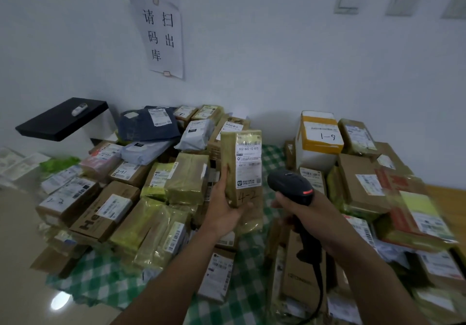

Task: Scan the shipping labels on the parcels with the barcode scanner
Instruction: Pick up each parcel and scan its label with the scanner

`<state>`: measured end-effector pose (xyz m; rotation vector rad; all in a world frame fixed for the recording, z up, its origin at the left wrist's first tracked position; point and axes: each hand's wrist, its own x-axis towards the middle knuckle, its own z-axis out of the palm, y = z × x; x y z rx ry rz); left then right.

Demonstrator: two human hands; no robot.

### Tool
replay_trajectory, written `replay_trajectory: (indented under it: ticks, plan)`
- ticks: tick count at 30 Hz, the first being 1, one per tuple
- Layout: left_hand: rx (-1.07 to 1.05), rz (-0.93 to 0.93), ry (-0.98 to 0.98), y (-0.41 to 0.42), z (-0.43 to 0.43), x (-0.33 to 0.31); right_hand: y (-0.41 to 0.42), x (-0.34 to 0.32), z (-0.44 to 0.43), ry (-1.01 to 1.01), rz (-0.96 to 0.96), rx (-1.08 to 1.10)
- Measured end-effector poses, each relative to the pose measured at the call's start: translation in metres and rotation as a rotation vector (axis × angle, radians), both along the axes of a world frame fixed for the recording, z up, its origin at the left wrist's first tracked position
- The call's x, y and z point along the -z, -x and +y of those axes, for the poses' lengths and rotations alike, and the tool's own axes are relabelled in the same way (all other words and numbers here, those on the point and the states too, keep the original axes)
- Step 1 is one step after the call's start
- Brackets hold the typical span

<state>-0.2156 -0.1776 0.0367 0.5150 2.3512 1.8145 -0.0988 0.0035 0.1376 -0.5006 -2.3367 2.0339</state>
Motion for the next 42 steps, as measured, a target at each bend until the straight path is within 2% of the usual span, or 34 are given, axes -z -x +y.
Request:
replay_trajectory:
  ticks: [8,18,29,32,37,42]
  plan:
    - [-0.079,0.0,0.063,0.031,0.004,0.03,0.002,-0.001,0.002,-0.011,-0.087,-0.028]
    - [-0.092,0.03,0.11,0.046,0.003,0.049,0.001,0.002,0.004,0.033,-0.05,-0.057]
    - [-0.061,0.005,0.079,0.034,0.003,0.031,-0.005,0.0,0.006,0.054,-0.063,-0.06]
    - [-0.019,-0.089,0.033,0.025,0.011,0.015,-0.01,0.003,0.013,0.046,-0.06,0.003]
    - [0.003,-0.358,-0.059,0.028,0.047,0.0,-0.022,0.009,0.045,0.001,-0.059,0.139]
    - [0.193,-0.513,-0.026,0.026,0.111,-0.012,-0.038,0.011,0.075,-0.022,-0.076,0.236]
